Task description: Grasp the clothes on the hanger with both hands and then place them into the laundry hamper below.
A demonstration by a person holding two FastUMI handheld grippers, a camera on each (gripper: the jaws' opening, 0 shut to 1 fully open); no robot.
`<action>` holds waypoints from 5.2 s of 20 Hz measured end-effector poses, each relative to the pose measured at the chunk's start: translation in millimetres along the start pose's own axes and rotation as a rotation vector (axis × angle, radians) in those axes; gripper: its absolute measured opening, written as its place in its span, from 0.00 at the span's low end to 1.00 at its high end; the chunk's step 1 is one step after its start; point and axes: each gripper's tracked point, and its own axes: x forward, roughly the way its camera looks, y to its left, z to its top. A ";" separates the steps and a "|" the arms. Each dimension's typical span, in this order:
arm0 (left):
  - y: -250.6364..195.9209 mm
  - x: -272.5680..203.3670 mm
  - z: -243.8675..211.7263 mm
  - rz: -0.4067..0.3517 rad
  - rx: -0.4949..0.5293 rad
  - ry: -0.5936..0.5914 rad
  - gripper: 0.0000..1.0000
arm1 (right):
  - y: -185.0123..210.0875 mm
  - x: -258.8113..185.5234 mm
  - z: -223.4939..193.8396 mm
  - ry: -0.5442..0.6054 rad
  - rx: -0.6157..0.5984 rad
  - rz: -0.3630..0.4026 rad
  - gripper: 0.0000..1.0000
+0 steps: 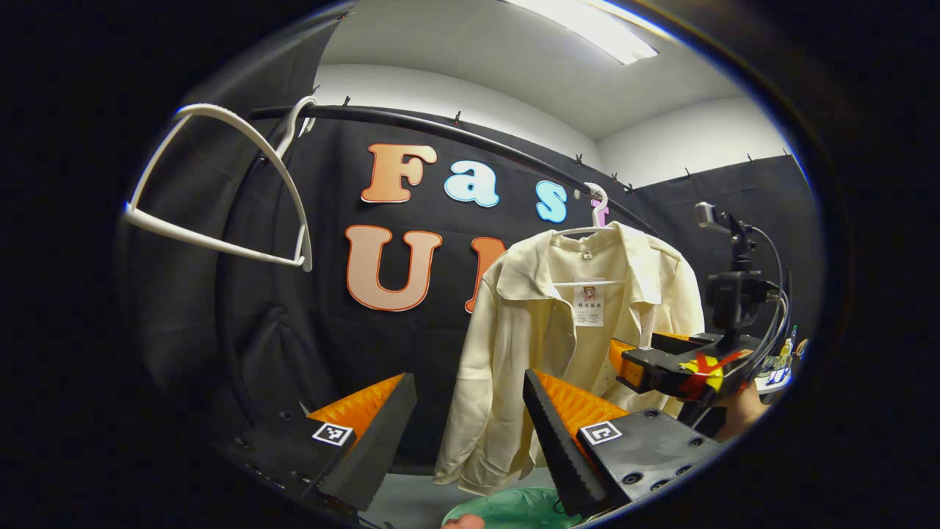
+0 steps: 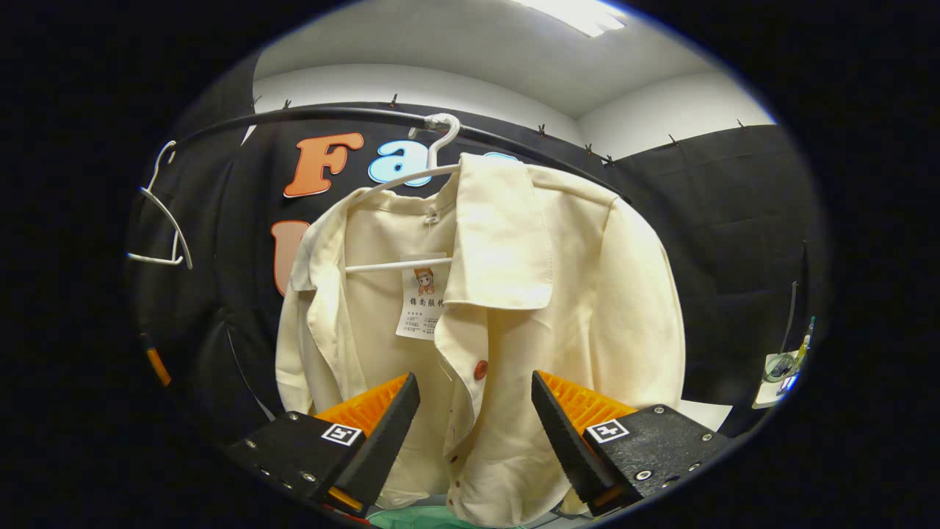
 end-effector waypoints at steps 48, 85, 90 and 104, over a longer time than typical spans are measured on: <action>-8.4 155.0 -1.2 0.226 0.444 -0.198 0.11 | -94.2 -86.2 71.5 -0.128 -0.077 0.004 0.01; 53.0 264.2 42.7 0.234 0.408 -0.173 0.10 | -269.9 65.5 164.4 -0.168 -0.044 -0.239 0.00; 50.7 259.4 15.5 0.232 0.408 -0.140 0.10 | -270.4 69.2 121.4 -0.119 -0.076 -0.245 0.00; 56.8 185.5 -0.3 0.218 0.392 -0.102 0.10 | -254.5 -23.3 58.2 -0.061 0.010 -0.231 0.00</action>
